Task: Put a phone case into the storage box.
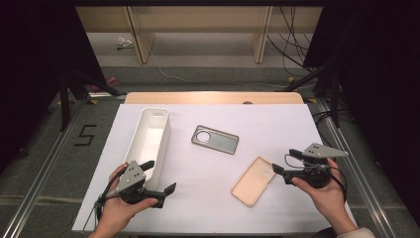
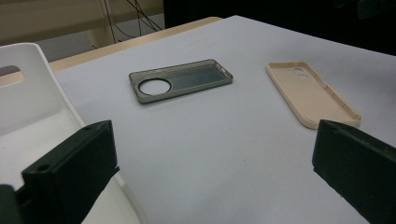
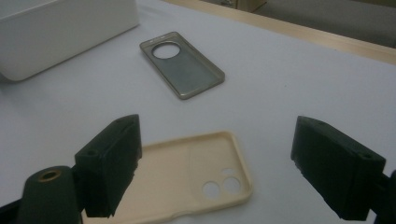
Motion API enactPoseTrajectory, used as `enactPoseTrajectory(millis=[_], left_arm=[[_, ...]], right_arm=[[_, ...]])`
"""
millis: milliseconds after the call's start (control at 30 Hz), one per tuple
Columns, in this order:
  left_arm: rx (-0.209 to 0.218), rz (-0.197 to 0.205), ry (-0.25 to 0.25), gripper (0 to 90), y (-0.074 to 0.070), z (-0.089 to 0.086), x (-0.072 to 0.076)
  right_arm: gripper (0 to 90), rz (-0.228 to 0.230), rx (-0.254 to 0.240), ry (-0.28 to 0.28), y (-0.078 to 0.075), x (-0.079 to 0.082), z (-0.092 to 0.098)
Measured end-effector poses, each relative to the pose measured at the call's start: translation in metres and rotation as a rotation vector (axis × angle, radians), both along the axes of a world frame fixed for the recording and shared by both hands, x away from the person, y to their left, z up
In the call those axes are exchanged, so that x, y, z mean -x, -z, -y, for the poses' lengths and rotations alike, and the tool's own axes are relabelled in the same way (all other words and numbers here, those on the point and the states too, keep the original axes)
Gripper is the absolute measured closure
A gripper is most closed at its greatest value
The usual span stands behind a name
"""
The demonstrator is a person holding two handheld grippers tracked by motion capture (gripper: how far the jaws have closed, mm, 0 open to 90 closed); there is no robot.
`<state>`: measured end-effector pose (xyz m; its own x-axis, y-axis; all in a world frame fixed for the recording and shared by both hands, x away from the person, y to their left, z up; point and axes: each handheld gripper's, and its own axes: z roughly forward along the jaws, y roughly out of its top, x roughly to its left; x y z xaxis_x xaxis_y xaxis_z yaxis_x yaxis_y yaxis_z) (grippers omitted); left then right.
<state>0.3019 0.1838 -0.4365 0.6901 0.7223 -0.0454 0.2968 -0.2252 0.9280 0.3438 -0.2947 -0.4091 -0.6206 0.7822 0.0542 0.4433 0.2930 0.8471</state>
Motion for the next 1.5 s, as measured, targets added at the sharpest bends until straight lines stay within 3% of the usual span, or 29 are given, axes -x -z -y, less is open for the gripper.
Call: enactPoseTrajectory(millis=[333, 667, 767, 800, 867, 1133, 1167, 1500], left_arm=[[-0.008, 0.005, 0.004, 0.0, 0.000, 0.002, 0.000], [-0.018, 0.008, 0.010, 0.3, 0.000, 0.006, 0.000], [-0.019, 0.010, 0.012, 0.4, 0.000, 0.006, 0.000], [-0.019, 0.009, 0.012, 0.4, 0.000, 0.006, 0.000], [-0.018, 0.004, 0.015, 0.4, 0.001, 0.006, 0.000], [-0.015, 0.005, 0.016, 0.5, 0.001, 0.005, 0.000], [-0.016, 0.004, 0.016, 0.5, 0.001, 0.006, 0.000], [-0.016, 0.004, 0.018, 0.6, 0.001, 0.006, 0.000]], right_arm=[[20.0, -0.009, 0.001, -0.001, 0.002, -0.004, -0.005], [66.7, 0.009, 0.092, -0.095, 0.000, -0.042, -0.051], [79.9, -0.016, 0.112, -0.116, -0.001, -0.060, -0.065], [79.9, -0.016, 0.112, -0.116, -0.001, -0.060, -0.065], [88.7, -0.035, 0.138, -0.116, 0.000, -0.079, -0.076], [90.0, -0.102, 0.189, -0.089, 0.009, -0.115, -0.095], [90.0, -0.121, 0.202, -0.078, 0.013, -0.126, -0.100], [90.0, -0.188, 0.273, -0.027, 0.035, -0.171, -0.123]])
